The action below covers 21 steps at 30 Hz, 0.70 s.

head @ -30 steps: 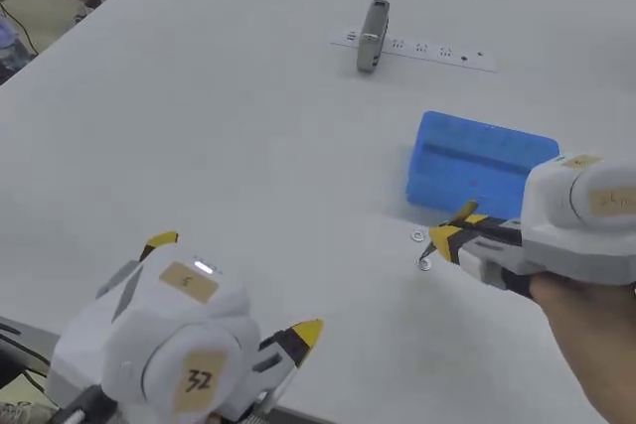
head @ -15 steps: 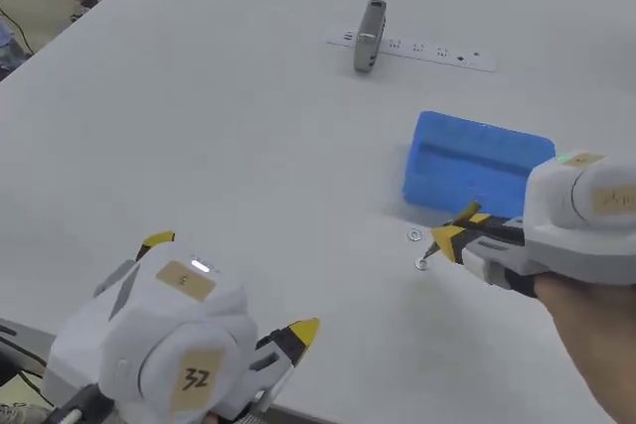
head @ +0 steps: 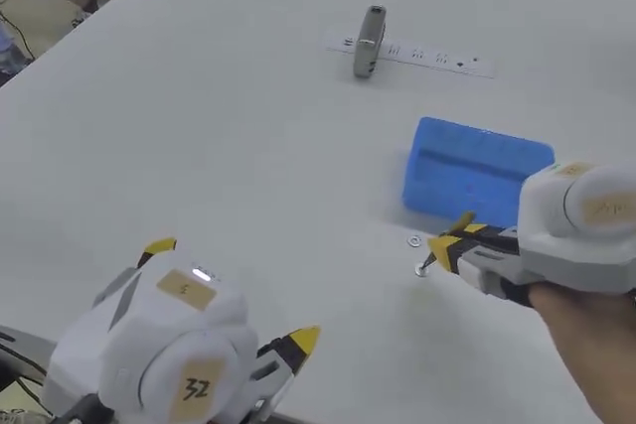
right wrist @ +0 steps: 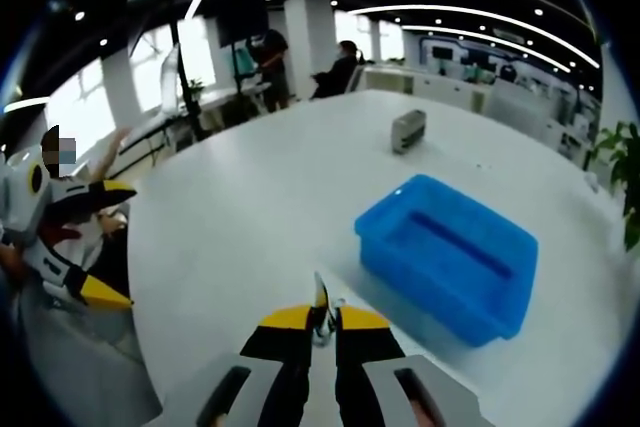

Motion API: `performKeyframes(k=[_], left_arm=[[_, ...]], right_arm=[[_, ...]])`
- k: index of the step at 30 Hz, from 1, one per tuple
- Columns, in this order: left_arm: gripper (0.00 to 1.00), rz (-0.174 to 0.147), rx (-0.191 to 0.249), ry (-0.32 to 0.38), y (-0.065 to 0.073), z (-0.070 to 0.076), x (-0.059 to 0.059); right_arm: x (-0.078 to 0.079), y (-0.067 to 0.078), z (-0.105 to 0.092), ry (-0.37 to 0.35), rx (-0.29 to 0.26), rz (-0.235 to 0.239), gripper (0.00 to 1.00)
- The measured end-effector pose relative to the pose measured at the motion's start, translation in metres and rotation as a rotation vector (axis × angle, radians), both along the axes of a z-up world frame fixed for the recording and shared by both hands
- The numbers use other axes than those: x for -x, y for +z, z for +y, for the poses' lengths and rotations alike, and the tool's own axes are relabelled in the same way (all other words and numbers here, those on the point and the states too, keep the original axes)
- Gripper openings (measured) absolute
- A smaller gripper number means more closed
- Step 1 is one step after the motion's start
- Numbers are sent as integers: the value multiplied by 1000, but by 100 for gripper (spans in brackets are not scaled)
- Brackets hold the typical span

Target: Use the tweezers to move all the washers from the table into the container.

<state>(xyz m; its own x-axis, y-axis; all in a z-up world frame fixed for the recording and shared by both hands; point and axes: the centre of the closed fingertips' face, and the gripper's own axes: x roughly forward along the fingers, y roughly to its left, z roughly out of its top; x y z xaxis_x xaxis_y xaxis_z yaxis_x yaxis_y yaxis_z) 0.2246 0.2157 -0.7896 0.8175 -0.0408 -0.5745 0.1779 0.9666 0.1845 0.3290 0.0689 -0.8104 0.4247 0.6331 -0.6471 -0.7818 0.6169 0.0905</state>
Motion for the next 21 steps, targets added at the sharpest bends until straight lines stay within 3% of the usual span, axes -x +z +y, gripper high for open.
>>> performKeyframes(k=[7, 11, 14, 21], left_arm=[[93, 3, -3, -2, 0, 0, 0], [93, 1, -3, 0, 0, 0, 0], [93, -1, -5, 1, 0, 0, 0], [93, -1, -9, 5, 0, 1, 0]], right_arm=[[-3, -2, -2, -3, 7, -21, 3], [-8, 0, -2, -4, 10, -5, 3], [-12, 7, -2, -7, -1, -14, 2], [-27, 43, -1, -39, -66, -58, 2]])
